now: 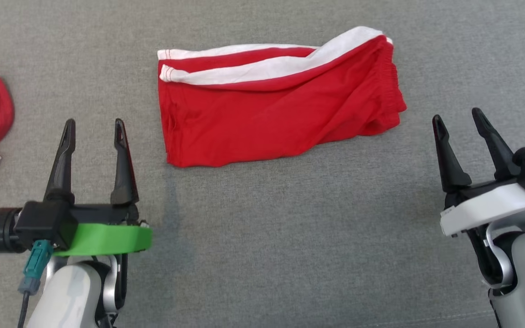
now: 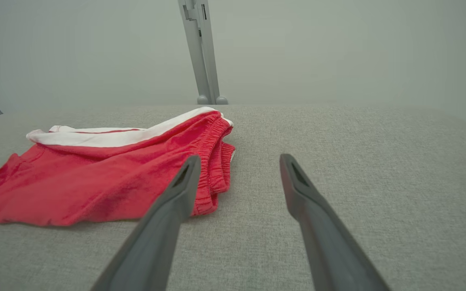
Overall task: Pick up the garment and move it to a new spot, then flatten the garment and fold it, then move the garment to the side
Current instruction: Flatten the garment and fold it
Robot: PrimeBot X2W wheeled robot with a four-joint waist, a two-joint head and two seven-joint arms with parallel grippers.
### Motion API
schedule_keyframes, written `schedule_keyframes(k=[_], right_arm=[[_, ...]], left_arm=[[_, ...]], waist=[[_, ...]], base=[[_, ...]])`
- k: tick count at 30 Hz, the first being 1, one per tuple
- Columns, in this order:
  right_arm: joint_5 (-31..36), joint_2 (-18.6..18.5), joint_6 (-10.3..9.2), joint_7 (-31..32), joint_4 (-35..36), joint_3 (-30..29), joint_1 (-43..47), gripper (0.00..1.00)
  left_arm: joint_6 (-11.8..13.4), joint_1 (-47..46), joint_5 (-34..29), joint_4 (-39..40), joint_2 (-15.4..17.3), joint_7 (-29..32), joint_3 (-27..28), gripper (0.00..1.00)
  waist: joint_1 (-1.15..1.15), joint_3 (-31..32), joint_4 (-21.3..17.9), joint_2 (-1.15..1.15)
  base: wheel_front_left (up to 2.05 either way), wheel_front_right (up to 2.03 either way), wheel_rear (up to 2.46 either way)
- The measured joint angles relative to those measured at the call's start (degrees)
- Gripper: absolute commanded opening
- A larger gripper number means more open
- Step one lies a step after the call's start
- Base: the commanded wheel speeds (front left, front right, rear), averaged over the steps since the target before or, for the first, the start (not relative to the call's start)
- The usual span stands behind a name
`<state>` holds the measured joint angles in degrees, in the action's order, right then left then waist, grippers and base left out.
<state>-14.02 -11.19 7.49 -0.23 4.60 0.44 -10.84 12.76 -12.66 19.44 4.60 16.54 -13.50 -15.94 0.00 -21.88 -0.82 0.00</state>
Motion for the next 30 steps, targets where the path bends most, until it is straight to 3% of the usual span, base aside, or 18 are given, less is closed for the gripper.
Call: schedule_keyframes(k=[10,20,21,23,30], right_arm=[[-1.4,-2.1,0.00,-0.3,-13.8,4.4,-11.2,1.00],[-4.3,-0.9,-0.02,-1.2,-25.2,4.6,-16.6,1.00],[-5.3,-0.9,-0.03,-1.2,-25.7,5.3,-16.8,0.62],[-6.8,-1.0,-0.03,-1.8,-26.7,6.2,-17.2,0.00],[-10.9,-1.7,0.05,-6.6,-28.2,7.3,-14.2,0.00]], left_arm=[[-2.2,-6.3,-1.0,-2.8,-2.5,-0.9,-2.3,1.00],[-3.3,-7.6,-1.6,-4.8,-4.2,-1.3,-3.2,1.00],[-3.3,-7.6,-1.6,-4.9,-4.3,-1.3,-3.1,1.00],[-3.3,-7.6,-1.7,-5.2,-4.4,-1.4,-3.0,1.00],[-3.4,-6.4,-1.8,-6.2,-4.6,-1.5,-2.6,1.00]], waist=[[0.00,-5.4,4.5,0.00],[0.00,-6.2,7.1,0.00],[0.00,-6.1,7.1,0.00],[0.00,-5.8,7.0,0.00],[0.00,-3.6,6.7,0.00]], base=[[0.00,0.00,0.00],[0.00,0.00,0.00],[0.00,0.00,0.00],[0.00,0.00,0.00],[0.00,0.00,0.00]])
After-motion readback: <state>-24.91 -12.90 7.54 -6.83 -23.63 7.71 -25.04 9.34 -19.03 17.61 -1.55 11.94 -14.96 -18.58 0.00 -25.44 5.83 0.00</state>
